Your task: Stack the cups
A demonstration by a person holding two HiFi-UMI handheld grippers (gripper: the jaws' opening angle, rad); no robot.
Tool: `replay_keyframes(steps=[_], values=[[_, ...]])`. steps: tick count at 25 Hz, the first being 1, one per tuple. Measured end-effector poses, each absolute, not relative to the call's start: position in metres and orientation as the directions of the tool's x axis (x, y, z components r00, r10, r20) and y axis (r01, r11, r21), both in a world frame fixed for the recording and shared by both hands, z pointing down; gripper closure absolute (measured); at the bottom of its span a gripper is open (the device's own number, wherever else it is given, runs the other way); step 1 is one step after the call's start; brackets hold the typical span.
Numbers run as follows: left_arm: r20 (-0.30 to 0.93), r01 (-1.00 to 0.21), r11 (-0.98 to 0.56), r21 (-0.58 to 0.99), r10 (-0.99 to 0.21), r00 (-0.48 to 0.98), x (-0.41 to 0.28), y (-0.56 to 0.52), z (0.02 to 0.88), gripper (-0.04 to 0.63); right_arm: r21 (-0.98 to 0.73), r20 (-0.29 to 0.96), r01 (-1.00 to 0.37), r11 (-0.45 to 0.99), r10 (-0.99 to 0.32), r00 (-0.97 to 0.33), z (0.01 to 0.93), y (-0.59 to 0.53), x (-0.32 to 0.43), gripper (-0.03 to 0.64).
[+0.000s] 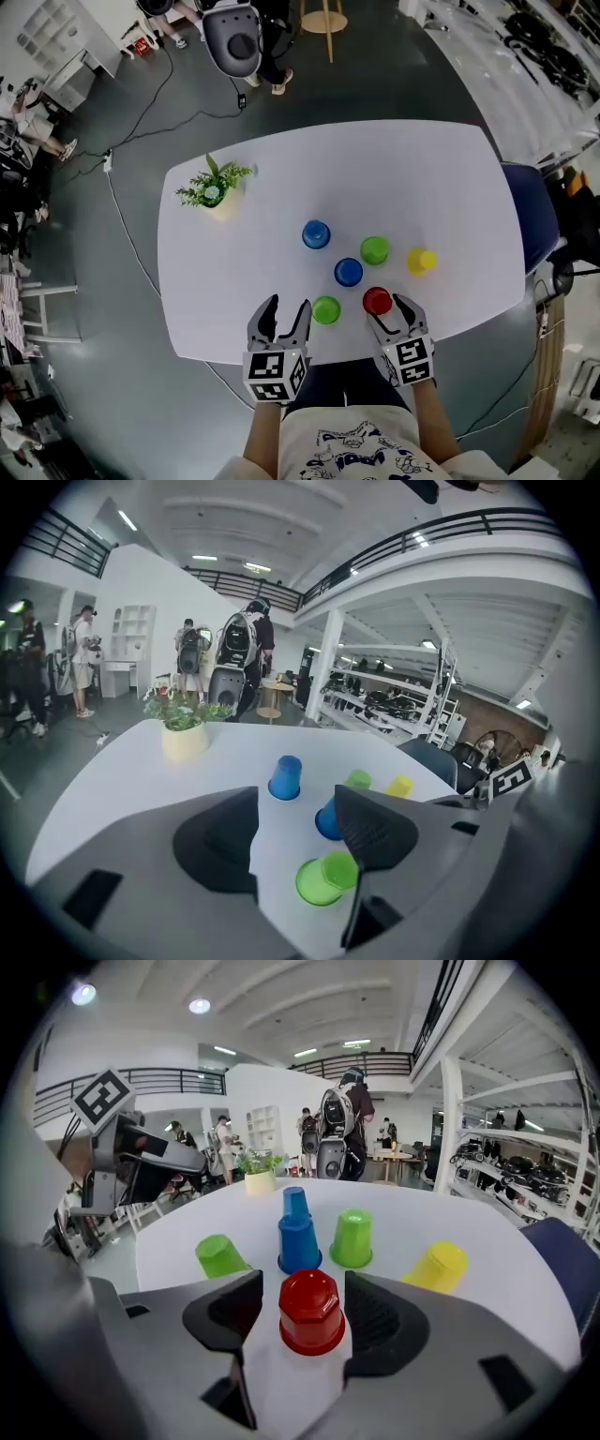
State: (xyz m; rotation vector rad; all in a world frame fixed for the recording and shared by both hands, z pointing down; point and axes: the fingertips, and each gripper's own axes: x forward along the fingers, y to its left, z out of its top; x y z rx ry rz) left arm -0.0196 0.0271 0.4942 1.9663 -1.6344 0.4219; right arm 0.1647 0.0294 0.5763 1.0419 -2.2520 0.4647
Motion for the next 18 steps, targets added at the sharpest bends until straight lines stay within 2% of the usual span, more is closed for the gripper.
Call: replay_keyframes(steps=[5,8,18], values=[[0.565,-0.969,-0.103,0.225,-0.796,0.216,-0.035,0.022,0.503,0.347,-0.039,0.692,-0.773,0.633,-0.542,-0.478,0.593,0.026,0.154,0.328],[0.579,-0.967,-0.119,0.226,-0.782,0.232,-0.034,0.021,0.513,0.344,-0.028,0.702,-0.787,0.616,-0.548,-0.454,0.603,0.022,0.156,0.377],[0.628,-0.929,-0.246,0.277,-0.685,0.369,-0.02,0.026,0.53,0.318,-0.018,0.681,-0.843,0.537,-0.611,-0.404,0.594,-0.024,0.16,0.38]])
